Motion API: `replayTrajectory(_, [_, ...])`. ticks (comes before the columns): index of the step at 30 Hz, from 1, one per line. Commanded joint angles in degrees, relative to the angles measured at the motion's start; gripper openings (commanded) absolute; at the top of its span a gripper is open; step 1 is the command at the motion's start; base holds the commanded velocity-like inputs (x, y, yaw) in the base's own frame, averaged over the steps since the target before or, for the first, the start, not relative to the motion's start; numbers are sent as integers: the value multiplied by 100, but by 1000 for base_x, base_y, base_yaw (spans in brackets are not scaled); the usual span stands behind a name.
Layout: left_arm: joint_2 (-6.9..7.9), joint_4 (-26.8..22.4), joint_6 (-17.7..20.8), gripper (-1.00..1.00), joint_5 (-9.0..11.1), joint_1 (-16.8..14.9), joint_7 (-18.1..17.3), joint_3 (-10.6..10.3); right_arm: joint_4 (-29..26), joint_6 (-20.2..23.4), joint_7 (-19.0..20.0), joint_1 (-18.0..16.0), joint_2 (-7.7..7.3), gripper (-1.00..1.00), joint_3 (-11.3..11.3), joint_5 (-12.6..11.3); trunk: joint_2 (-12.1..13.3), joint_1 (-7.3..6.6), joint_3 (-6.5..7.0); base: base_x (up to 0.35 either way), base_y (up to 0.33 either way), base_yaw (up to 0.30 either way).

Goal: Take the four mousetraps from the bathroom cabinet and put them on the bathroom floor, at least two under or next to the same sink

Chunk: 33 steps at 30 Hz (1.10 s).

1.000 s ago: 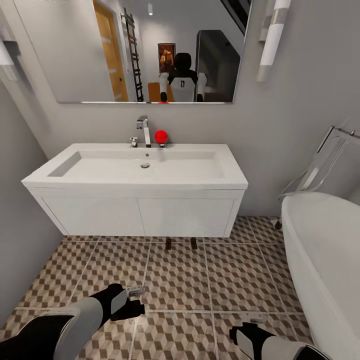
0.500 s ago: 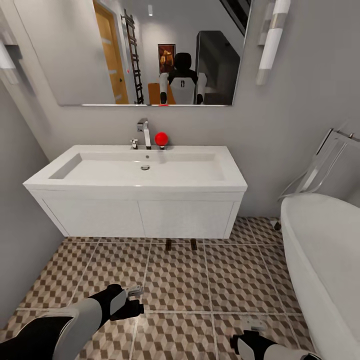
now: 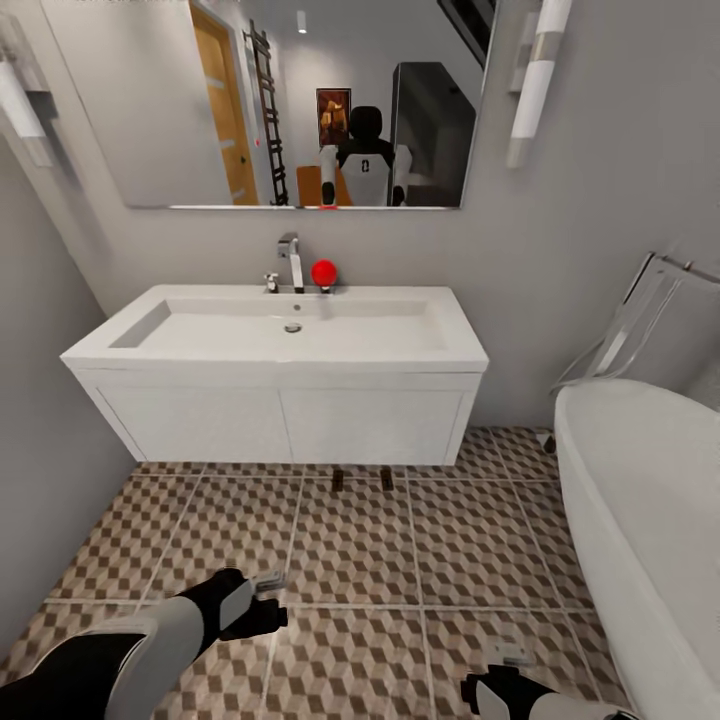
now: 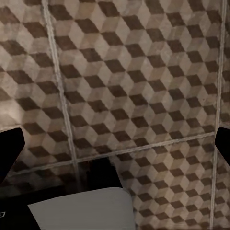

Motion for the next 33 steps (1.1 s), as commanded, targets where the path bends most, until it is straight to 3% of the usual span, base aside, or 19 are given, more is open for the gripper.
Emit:
replayTrajectory(1, [0, 9, 7, 100, 53, -6, 25, 15, 7, 24, -10, -4, 3, 100, 48, -26, -3, -3, -4, -281, 0, 0])
replayTrajectory(11, [-10, 20, 6, 100, 48, -6, 25, 10, 7, 24, -5, 1, 3, 100, 48, -26, -3, -3, -4, -276, 0, 0])
replayTrajectory(19, [-15, 25, 6, 100, 46, -6, 25, 9, 7, 24, -4, 2, 3, 100, 48, -26, -3, -3, -4, -106, 0, 0])
replayTrajectory(33, [-16, 34, 24, 100, 52, -6, 45, 8, 11, 20, 145, 2, 3, 100, 56, -18, 559, -311, 247, -13, 0, 0])
